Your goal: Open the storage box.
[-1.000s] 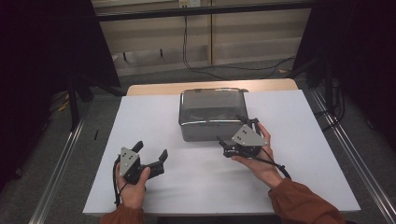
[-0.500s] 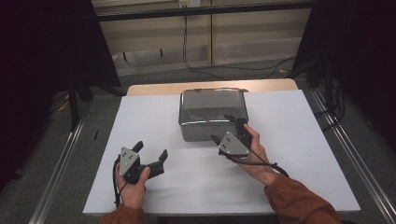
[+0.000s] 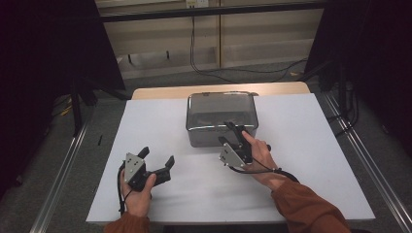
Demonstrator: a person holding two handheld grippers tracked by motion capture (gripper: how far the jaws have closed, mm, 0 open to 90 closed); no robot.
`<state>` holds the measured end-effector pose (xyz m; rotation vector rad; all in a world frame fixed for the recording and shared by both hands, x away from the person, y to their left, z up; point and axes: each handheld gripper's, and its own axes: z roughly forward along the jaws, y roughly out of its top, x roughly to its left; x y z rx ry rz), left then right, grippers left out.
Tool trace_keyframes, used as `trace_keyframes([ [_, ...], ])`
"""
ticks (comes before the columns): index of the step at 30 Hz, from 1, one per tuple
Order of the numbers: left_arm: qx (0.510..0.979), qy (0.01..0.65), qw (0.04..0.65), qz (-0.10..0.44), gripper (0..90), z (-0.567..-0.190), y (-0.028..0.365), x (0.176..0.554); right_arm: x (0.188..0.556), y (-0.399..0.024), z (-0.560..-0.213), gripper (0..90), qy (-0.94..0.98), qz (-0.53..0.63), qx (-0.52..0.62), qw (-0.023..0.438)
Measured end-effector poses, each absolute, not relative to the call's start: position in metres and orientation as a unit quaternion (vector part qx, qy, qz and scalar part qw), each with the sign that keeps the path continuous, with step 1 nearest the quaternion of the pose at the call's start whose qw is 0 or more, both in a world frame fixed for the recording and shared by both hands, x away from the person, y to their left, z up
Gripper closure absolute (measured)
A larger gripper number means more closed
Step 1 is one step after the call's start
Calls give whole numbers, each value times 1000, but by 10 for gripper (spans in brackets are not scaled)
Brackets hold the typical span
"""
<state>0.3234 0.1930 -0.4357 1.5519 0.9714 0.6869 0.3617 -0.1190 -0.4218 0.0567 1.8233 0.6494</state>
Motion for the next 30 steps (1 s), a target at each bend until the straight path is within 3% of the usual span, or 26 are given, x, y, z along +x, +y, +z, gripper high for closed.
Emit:
trace_keyframes([
  [14, 663, 409, 555, 291, 34, -436, 193, 323, 364, -114, -429, 670, 786, 233, 9, 573],
  [20, 664, 409, 554, 291, 34, -436, 193, 323, 362, -111, -431, 728, 781, 221, -7, 584],
  [30, 667, 407, 551, 294, 33, -436, 192, 324, 361, -110, -430, 746, 779, 211, -23, 590],
])
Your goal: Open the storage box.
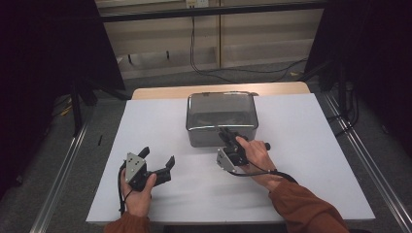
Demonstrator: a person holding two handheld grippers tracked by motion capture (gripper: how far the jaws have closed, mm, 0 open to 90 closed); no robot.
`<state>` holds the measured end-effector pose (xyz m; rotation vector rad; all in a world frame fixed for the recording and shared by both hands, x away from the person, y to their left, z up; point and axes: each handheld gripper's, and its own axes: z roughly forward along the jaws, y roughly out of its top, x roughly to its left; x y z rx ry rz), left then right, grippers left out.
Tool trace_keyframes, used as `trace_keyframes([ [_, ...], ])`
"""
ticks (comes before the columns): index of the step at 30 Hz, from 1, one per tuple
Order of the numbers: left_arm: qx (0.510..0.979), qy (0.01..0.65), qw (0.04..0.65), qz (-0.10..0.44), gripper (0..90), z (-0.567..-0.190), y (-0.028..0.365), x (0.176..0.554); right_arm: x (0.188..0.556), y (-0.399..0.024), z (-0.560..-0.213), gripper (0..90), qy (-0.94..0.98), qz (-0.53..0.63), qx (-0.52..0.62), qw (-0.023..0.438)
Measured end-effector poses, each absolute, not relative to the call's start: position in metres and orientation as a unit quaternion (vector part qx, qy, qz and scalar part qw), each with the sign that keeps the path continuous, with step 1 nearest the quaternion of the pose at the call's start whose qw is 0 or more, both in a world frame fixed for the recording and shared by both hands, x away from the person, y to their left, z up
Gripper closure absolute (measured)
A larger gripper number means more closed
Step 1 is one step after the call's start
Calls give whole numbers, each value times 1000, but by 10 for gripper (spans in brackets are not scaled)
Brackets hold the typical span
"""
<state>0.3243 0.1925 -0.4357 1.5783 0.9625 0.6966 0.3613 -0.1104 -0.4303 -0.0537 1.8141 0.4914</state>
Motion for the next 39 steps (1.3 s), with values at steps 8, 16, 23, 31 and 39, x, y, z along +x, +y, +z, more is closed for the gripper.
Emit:
trace_keyframes([
  [8, 690, 395, 547, 263, 33, -436, 188, 325, 361, -109, -430, 759, 778, 213, -27, 591],
  [16, 691, 381, 554, 265, 35, -432, 187, 326, 361, -110, -427, 768, 775, 219, -26, 592],
  [23, 685, 381, 563, 263, 49, -427, 183, 328, 361, -111, -425, 776, 774, 218, -30, 594],
  [31, 692, 380, 560, 252, 75, -425, 180, 337, 361, -112, -422, 779, 771, 223, -28, 596],
  [39, 697, 369, 563, 247, 56, -421, 173, 339, 361, -112, -419, 793, 762, 232, -30, 604],
])
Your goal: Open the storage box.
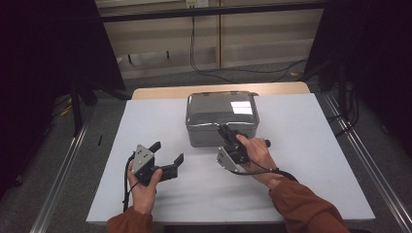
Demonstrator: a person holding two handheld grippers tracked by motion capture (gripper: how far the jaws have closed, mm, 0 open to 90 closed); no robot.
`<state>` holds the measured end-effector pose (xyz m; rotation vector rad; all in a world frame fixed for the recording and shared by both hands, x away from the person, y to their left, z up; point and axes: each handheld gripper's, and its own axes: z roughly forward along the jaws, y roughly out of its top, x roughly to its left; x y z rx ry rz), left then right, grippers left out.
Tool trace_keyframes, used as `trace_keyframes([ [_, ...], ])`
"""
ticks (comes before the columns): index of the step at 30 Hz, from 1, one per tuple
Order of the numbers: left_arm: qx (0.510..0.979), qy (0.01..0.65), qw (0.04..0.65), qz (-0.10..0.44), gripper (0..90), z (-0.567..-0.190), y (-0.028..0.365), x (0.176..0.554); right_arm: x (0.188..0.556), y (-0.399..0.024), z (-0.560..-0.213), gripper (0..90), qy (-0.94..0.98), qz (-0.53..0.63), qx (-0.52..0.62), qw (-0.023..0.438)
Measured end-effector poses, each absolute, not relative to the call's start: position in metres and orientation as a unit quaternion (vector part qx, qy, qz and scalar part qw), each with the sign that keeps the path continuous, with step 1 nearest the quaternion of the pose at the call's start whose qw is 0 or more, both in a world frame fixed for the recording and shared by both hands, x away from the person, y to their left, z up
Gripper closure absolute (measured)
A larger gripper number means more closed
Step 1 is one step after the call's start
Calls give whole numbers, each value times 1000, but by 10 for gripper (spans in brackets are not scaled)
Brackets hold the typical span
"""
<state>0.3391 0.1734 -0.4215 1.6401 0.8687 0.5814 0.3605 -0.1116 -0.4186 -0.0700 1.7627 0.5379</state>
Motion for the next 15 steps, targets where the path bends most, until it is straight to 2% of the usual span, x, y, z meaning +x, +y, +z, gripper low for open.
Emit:
trace_keyframes([
  [15, 704, 334, 570, 260, 38, -414, 159, 364, 364, -110, -410, 793, 758, 240, -29, 606],
])
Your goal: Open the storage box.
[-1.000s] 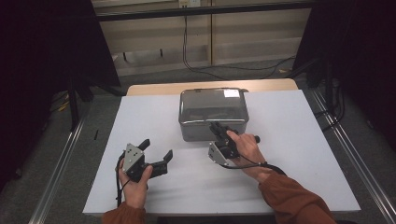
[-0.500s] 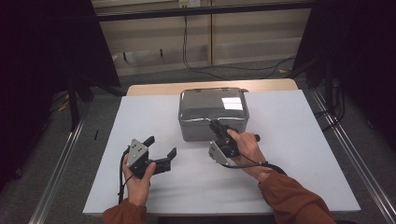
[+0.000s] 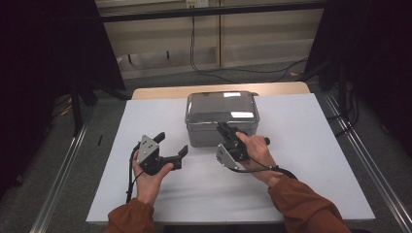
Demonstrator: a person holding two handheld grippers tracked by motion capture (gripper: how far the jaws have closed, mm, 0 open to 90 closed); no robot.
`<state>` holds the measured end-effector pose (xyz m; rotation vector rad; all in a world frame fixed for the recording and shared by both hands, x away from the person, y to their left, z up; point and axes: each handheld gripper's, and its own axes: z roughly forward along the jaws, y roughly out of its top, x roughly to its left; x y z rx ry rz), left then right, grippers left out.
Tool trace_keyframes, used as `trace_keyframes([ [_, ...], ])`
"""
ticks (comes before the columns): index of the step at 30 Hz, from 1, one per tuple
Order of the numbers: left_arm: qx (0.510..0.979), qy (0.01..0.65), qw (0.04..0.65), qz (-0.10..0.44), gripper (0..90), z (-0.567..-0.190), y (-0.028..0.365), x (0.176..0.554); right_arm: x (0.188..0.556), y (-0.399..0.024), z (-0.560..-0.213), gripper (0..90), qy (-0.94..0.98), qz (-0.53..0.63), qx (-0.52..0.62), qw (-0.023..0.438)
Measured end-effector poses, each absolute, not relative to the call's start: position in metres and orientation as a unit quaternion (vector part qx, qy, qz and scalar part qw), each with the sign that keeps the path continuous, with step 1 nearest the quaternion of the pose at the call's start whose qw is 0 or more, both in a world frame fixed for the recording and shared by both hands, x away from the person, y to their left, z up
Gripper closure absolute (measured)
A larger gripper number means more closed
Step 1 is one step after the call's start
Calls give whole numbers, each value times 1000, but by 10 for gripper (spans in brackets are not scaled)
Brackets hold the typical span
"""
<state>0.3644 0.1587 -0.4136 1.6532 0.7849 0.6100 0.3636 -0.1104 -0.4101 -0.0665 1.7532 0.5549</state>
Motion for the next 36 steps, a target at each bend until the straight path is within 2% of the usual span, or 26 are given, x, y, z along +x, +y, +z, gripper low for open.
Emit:
trace_keyframes([
  [10, 702, 326, 574, 267, 32, -409, 147, 379, 367, -111, -404, 791, 754, 250, -24, 608],
  [13, 686, 343, 590, 254, 79, -409, 147, 385, 368, -111, -402, 791, 752, 251, -24, 608],
  [24, 710, 314, 562, 286, 74, -407, 131, 411, 371, -111, -395, 786, 749, 253, -23, 612],
  [30, 699, 319, 569, 293, 77, -407, 124, 423, 374, -111, -390, 784, 748, 251, -23, 614],
  [31, 697, 324, 558, 312, 75, -407, 124, 428, 374, -111, -389, 783, 748, 249, -23, 615],
  [33, 697, 330, 557, 309, 48, -408, 123, 432, 374, -111, -390, 779, 749, 248, -24, 614],
  [36, 699, 316, 556, 320, 53, -410, 122, 434, 373, -110, -392, 774, 750, 245, -23, 614],
])
